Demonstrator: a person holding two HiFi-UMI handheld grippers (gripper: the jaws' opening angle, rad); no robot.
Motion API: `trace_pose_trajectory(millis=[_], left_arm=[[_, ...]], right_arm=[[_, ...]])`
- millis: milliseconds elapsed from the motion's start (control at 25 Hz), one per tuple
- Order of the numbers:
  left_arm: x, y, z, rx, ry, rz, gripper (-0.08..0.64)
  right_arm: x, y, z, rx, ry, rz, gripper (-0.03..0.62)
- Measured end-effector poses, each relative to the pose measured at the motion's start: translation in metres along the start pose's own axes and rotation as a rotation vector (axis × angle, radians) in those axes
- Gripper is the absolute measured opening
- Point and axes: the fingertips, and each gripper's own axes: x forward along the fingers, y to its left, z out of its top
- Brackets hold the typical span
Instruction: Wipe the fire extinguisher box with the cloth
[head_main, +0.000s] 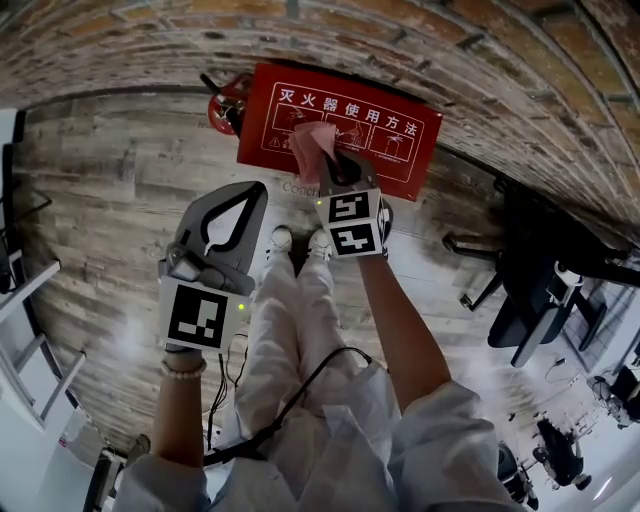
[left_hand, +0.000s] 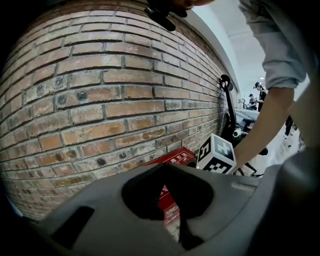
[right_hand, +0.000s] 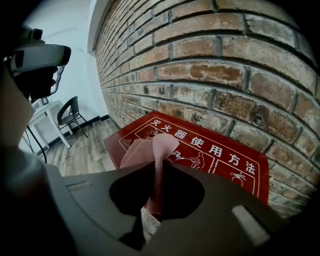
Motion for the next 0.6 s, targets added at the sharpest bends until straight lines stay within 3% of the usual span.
trace_pose_trajectory(millis=[600], left_arm=[[0.019, -0.02, 0.013, 0.029, 0.0, -0.037, -0.002]], right_arm=[[-0.032, -0.061, -0.03, 0.033, -0.005, -0.086, 0.031]])
